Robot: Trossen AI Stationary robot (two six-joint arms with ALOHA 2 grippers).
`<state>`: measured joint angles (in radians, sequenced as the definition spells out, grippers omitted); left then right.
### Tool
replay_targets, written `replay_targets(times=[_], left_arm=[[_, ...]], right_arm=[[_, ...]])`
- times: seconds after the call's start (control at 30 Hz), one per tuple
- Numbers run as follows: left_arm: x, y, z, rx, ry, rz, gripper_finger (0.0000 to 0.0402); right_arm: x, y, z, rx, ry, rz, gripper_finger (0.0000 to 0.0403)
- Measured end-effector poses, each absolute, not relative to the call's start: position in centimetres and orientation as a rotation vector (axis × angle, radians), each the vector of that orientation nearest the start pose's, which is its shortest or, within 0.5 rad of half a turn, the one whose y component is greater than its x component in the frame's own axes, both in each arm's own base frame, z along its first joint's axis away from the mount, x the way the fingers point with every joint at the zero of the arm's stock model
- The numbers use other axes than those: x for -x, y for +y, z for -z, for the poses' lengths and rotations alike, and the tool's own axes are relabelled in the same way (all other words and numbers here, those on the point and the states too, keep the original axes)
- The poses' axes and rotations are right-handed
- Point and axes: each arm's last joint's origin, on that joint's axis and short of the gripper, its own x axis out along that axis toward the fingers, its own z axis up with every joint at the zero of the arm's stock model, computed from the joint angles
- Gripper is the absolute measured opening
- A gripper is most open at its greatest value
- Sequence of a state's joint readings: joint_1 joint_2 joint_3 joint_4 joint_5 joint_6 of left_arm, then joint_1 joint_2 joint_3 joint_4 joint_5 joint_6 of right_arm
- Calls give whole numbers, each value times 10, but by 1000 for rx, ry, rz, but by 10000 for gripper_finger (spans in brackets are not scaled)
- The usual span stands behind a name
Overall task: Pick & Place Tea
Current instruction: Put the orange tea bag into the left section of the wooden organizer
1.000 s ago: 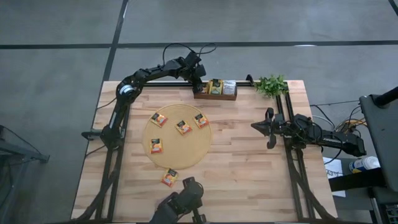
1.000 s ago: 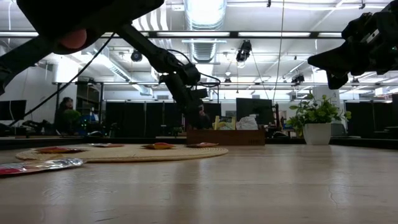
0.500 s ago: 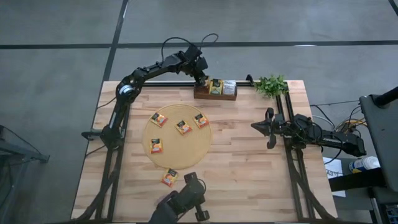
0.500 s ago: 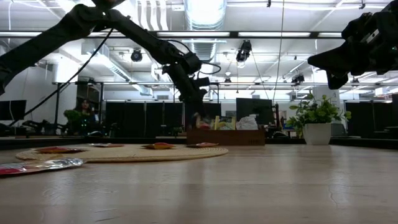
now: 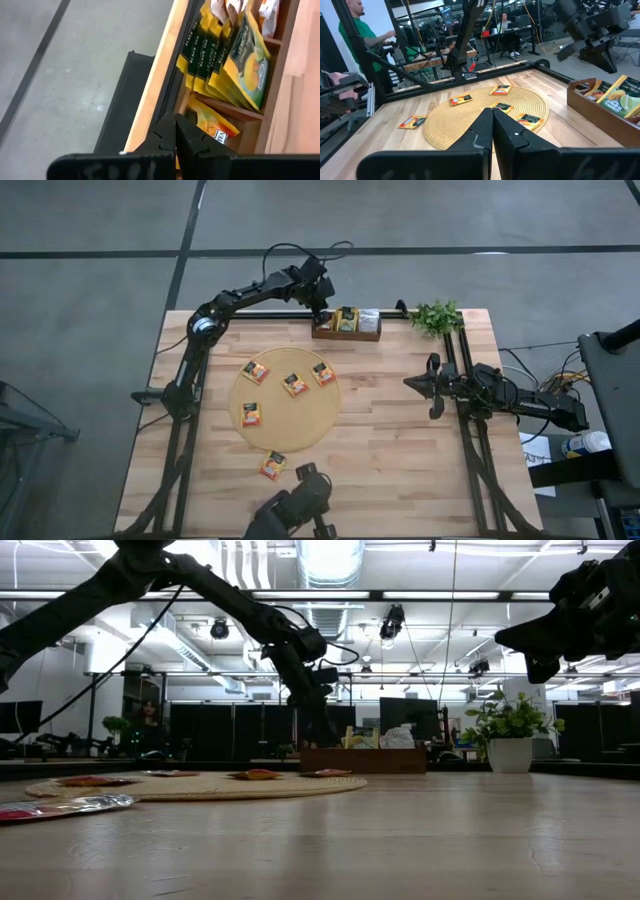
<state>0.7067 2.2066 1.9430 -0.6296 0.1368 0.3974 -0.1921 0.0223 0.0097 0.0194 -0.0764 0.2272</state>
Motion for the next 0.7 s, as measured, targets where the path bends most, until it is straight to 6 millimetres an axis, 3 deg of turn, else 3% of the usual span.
replay_targets(times=[0.2, 0.5, 0.7], left_arm=[[-376, 312, -244, -15, 925, -415, 0], [-362, 291, -310, -49, 830, -597, 0], [-344, 264, -346, -48, 841, -587, 0]], right_arm=[[-97, -17, -167, -226, -20, 115, 9], [-97, -17, -167, -226, -20, 115, 9], [-97, -17, -167, -226, -19, 115, 9]])
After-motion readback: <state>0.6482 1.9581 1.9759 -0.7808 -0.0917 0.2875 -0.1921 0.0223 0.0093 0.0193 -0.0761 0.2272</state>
